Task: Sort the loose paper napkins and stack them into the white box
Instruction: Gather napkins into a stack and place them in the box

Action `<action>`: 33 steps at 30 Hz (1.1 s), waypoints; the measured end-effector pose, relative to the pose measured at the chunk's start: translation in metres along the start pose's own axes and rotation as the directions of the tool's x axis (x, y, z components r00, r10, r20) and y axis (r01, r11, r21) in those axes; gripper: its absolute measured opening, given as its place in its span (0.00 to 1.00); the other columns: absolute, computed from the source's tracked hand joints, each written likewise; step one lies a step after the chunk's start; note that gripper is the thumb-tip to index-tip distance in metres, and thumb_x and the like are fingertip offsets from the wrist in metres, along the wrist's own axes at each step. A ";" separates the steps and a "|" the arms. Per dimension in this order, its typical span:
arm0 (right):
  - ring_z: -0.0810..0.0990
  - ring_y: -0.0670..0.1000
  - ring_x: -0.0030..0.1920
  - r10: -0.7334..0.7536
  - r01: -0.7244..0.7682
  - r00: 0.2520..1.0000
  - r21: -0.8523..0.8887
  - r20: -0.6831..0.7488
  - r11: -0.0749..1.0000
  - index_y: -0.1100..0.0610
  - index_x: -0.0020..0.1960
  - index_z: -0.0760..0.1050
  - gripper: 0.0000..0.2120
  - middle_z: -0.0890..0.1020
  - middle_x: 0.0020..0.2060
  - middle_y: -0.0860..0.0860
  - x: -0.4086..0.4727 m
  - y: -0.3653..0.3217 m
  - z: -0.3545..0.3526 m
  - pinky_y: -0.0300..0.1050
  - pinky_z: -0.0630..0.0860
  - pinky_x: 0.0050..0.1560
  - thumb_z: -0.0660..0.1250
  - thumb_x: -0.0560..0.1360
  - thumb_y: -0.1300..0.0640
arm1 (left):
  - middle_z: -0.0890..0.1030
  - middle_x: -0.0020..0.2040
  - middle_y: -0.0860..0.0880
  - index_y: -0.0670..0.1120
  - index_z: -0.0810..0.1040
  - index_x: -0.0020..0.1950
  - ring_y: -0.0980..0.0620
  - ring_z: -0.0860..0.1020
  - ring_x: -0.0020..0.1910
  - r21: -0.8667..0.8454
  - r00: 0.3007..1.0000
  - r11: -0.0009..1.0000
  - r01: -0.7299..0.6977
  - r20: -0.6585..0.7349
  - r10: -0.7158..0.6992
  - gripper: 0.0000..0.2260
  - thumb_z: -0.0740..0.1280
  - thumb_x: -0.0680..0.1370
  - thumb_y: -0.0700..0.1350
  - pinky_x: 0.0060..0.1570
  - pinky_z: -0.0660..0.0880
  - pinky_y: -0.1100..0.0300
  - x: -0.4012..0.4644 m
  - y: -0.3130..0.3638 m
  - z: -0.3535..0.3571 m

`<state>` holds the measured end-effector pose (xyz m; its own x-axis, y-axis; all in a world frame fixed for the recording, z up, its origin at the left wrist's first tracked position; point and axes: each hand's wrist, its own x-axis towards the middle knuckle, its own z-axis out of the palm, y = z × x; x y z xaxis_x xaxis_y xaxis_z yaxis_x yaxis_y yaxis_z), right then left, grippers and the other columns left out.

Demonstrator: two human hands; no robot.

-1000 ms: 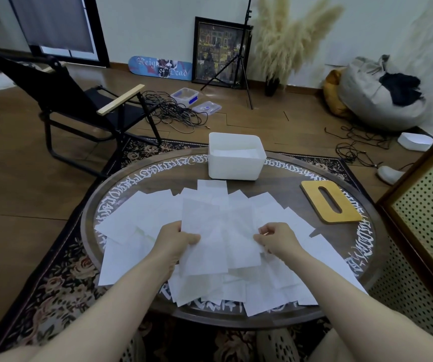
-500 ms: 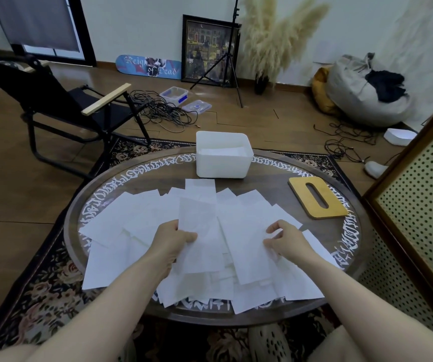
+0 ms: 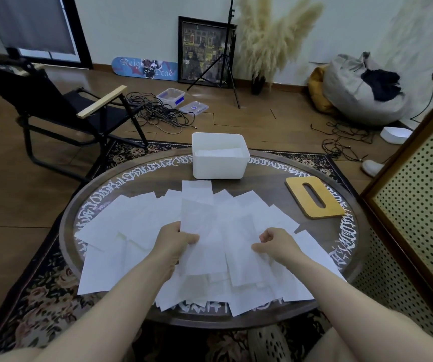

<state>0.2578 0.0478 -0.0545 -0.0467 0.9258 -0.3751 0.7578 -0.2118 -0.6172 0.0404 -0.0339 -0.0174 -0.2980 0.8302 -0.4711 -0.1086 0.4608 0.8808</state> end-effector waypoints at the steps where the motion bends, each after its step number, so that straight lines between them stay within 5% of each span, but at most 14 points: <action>1: 0.73 0.49 0.33 -0.024 0.023 0.999 -0.029 -0.038 0.999 0.54 0.37 0.69 0.11 0.74 0.37 0.49 0.000 0.000 -0.001 0.41 0.68 0.35 0.71 0.72 0.57 | 0.80 0.44 0.46 0.43 0.77 0.48 0.48 0.78 0.40 -0.003 1.000 1.000 0.001 -0.004 -0.001 0.07 0.65 0.76 0.33 0.35 0.73 0.58 0.000 0.000 0.000; 6: 0.76 0.51 0.40 -0.087 0.085 0.988 -0.017 -0.129 0.996 0.51 0.38 0.72 0.09 0.78 0.39 0.50 -0.003 -0.004 -0.013 0.43 0.70 0.38 0.69 0.74 0.56 | 0.80 0.50 0.43 0.41 0.77 0.53 0.46 0.78 0.43 -0.033 0.999 0.999 -0.009 -0.041 0.007 0.08 0.63 0.77 0.32 0.34 0.73 0.58 0.002 -0.002 -0.002; 15: 0.67 0.49 0.30 -0.050 0.105 0.991 0.480 -0.125 0.871 0.59 0.42 0.76 0.04 0.75 0.32 0.50 -0.024 -0.026 -0.037 0.38 0.64 0.31 0.68 0.75 0.61 | 0.80 0.46 0.46 0.45 0.76 0.48 0.47 0.78 0.41 -0.077 0.994 0.995 -0.070 -0.088 0.063 0.10 0.64 0.75 0.30 0.34 0.71 0.59 0.003 -0.004 0.002; 19: 0.66 0.47 0.27 -0.078 0.077 0.997 0.648 -0.027 0.757 0.55 0.41 0.75 0.06 0.74 0.27 0.46 -0.032 -0.037 -0.028 0.38 0.64 0.32 0.68 0.75 0.63 | 0.82 0.48 0.46 0.48 0.78 0.46 0.45 0.80 0.44 -0.065 0.995 0.995 -0.081 -0.059 0.077 0.09 0.63 0.77 0.34 0.42 0.77 0.54 0.003 -0.004 0.009; 21: 0.66 0.47 0.26 -0.120 0.082 0.993 0.642 0.016 0.762 0.56 0.41 0.74 0.06 0.74 0.25 0.45 -0.035 -0.041 -0.020 0.38 0.63 0.32 0.68 0.75 0.63 | 0.83 0.49 0.45 0.49 0.79 0.46 0.44 0.80 0.46 -0.055 0.998 0.996 -0.066 -0.005 0.066 0.09 0.61 0.79 0.38 0.48 0.78 0.48 0.003 -0.003 0.013; 28: 0.67 0.46 0.25 -0.192 0.159 0.981 0.488 0.018 0.858 0.57 0.40 0.77 0.05 0.79 0.26 0.47 -0.039 -0.047 -0.006 0.31 0.65 0.25 0.69 0.75 0.62 | 0.84 0.49 0.46 0.48 0.80 0.54 0.46 0.81 0.46 -0.224 0.994 0.975 0.012 0.111 0.013 0.08 0.62 0.80 0.44 0.43 0.75 0.55 0.000 0.000 0.018; 33: 0.66 0.47 0.26 -0.221 0.194 0.975 0.431 0.014 0.881 0.57 0.41 0.77 0.04 0.79 0.27 0.47 -0.038 -0.047 -0.004 0.35 0.66 0.30 0.69 0.75 0.61 | 0.84 0.51 0.46 0.48 0.79 0.56 0.45 0.81 0.48 -0.242 0.991 0.969 0.050 0.136 -0.017 0.10 0.60 0.81 0.46 0.48 0.76 0.50 -0.001 -0.001 0.015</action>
<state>0.2263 0.0241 -0.0081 -0.2220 0.9453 -0.2388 0.3784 -0.1422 -0.9146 0.0550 -0.0302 -0.0182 -0.1645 0.8573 -0.4879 -0.3495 0.4119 0.8415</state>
